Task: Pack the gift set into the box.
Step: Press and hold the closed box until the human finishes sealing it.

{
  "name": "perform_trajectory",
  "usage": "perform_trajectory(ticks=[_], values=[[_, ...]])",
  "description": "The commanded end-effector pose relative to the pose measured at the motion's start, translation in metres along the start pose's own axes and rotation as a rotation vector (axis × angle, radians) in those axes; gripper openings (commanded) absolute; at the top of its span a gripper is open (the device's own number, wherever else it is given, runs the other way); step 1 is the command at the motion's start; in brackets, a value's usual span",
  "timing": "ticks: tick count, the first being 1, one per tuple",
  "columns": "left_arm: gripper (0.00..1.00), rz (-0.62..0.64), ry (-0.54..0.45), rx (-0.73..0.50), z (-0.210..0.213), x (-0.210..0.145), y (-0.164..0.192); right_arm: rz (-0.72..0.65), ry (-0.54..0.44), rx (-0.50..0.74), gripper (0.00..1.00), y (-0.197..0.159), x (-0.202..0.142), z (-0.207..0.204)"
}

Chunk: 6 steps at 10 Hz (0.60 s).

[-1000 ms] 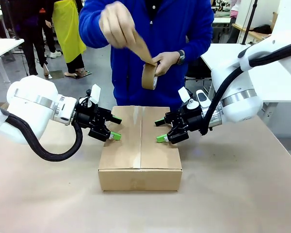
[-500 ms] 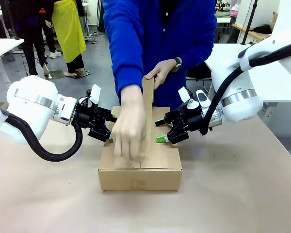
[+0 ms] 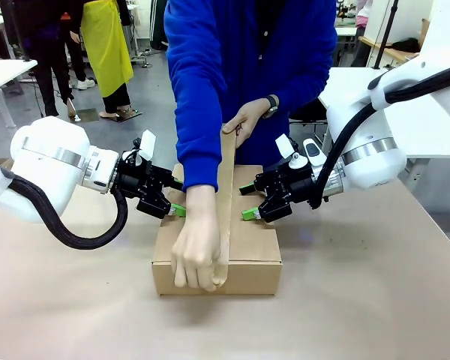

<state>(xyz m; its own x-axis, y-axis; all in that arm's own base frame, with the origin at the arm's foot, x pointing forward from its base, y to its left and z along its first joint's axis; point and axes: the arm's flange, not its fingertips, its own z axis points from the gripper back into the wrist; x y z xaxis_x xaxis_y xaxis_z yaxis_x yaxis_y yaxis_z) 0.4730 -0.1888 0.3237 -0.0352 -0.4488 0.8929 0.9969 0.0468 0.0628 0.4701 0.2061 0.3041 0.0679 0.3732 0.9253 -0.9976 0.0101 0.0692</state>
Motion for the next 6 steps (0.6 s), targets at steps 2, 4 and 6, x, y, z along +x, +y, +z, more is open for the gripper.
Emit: perform_trajectory(ticks=[2,4,6], values=[[1.00,-0.004,0.013,0.008,0.0006,-0.0003,-0.0013,-0.002,0.004,-0.002,1.00,-0.0001,-0.0015,-0.0004],[1.00,-0.004,0.013,0.008,0.0006,-0.0003,-0.0013,-0.002,0.004,-0.002,1.00,-0.0001,-0.0015,-0.0004],[1.00,-0.004,0.013,0.008,0.0006,-0.0003,-0.0013,-0.002,0.004,-0.002,1.00,-0.0001,-0.0015,-0.0004]])
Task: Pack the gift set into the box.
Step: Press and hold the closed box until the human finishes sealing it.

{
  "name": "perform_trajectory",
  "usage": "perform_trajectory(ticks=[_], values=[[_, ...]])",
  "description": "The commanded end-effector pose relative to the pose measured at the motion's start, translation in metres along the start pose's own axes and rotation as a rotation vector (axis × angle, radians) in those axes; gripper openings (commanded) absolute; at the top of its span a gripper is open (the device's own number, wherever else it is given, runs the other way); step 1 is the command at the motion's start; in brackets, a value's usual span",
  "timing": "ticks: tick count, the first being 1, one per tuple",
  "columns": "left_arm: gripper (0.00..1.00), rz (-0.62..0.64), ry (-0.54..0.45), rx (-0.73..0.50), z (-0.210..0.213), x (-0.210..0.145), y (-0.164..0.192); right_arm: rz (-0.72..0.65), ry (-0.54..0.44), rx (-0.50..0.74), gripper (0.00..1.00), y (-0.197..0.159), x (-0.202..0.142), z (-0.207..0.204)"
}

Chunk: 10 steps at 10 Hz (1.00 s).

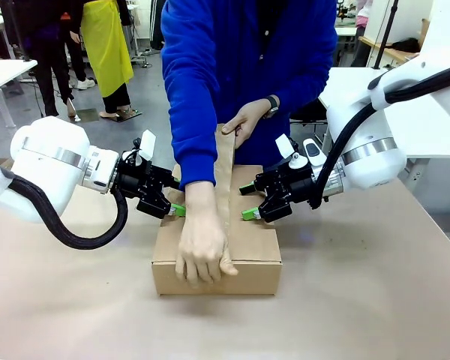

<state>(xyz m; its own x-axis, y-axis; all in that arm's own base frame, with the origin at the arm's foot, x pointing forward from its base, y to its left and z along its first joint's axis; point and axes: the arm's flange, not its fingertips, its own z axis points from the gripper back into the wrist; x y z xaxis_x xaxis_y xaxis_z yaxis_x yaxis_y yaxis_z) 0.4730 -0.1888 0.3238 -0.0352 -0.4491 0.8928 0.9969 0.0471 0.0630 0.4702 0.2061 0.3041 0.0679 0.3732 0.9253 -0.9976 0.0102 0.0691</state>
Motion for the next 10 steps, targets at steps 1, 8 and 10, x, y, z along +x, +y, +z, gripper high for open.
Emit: perform_trajectory(ticks=[1,8,10], values=[[1.00,-0.004,0.012,0.008,0.0006,-0.0003,-0.0013,-0.002,0.004,-0.002,1.00,-0.0001,-0.0015,-0.0004],[1.00,-0.004,0.012,0.008,0.0006,-0.0003,-0.0013,-0.002,0.004,-0.002,1.00,-0.0001,-0.0015,-0.0004],[1.00,-0.004,0.012,0.008,0.0006,-0.0003,-0.0013,-0.002,0.004,-0.002,1.00,-0.0001,-0.0015,-0.0004]])
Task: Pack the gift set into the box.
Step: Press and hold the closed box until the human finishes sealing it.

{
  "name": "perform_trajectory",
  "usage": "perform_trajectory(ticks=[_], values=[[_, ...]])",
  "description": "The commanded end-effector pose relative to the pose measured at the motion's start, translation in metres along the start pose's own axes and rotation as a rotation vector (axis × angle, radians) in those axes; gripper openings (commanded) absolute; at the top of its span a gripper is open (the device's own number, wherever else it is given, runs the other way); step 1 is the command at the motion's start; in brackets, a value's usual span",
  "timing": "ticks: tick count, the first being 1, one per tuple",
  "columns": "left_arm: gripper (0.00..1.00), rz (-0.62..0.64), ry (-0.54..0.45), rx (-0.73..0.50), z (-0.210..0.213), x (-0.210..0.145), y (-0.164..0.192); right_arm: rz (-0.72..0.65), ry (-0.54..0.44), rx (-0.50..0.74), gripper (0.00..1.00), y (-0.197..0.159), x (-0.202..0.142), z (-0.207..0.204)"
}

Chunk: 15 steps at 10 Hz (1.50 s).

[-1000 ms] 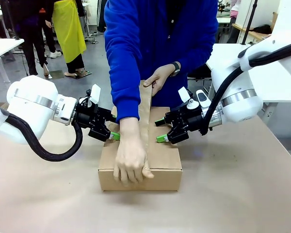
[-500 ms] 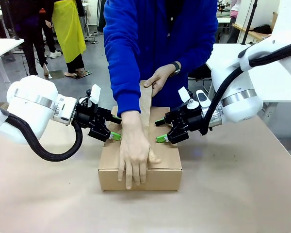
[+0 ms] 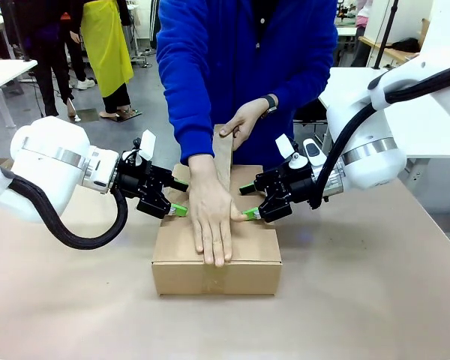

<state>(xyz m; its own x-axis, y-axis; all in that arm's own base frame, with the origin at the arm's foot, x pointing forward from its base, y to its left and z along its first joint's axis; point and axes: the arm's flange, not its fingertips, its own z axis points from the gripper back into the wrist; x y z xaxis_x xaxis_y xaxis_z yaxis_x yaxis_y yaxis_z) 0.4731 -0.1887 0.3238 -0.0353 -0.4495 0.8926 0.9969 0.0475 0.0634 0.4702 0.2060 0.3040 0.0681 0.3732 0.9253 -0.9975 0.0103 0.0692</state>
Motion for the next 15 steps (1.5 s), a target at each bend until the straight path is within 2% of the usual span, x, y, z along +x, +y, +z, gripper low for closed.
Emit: perform_trajectory(ticks=[1,15], values=[[1.00,-0.004,0.012,0.007,0.0005,-0.0003,-0.0014,-0.002,0.004,-0.002,1.00,-0.0001,-0.0014,-0.0005],[1.00,-0.004,0.012,0.007,0.0005,-0.0003,-0.0014,-0.002,0.004,-0.002,1.00,-0.0001,-0.0014,-0.0005]])
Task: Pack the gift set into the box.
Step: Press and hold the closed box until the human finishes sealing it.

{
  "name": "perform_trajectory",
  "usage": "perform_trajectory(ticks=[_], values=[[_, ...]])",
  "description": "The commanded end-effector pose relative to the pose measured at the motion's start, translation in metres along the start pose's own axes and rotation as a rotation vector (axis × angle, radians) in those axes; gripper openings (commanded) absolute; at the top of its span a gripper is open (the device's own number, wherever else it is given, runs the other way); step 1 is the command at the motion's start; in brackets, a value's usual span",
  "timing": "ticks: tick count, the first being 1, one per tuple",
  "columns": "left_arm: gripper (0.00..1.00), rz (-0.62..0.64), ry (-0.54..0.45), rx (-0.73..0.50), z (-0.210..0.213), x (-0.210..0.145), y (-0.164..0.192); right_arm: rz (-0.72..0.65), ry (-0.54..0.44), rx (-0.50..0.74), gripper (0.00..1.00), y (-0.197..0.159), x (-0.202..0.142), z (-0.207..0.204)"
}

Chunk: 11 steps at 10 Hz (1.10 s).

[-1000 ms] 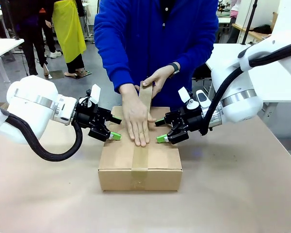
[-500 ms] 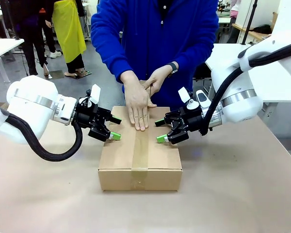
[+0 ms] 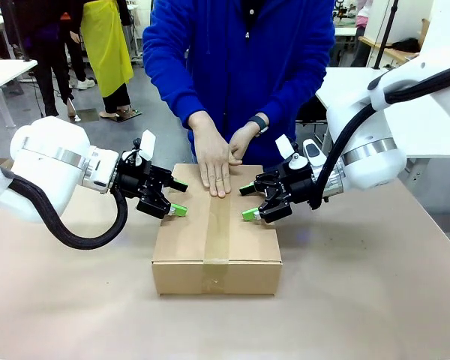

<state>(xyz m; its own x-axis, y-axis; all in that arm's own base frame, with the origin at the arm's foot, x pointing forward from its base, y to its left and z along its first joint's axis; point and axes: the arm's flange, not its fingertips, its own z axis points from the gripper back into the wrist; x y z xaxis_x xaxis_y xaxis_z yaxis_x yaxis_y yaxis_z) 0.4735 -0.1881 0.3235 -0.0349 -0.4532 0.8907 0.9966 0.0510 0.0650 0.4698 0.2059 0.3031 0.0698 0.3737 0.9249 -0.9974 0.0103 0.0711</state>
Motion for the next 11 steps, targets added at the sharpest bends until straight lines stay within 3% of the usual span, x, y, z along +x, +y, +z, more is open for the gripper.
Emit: perform_trajectory(ticks=[1,11], values=[[1.00,-0.004,0.008,0.003,0.0001,0.0002,-0.0018,0.000,0.003,-0.003,1.00,-0.0003,-0.0005,-0.0002],[1.00,-0.004,0.008,0.003,0.0001,0.0002,-0.0018,0.000,0.003,-0.003,1.00,-0.0003,-0.0005,-0.0002]])
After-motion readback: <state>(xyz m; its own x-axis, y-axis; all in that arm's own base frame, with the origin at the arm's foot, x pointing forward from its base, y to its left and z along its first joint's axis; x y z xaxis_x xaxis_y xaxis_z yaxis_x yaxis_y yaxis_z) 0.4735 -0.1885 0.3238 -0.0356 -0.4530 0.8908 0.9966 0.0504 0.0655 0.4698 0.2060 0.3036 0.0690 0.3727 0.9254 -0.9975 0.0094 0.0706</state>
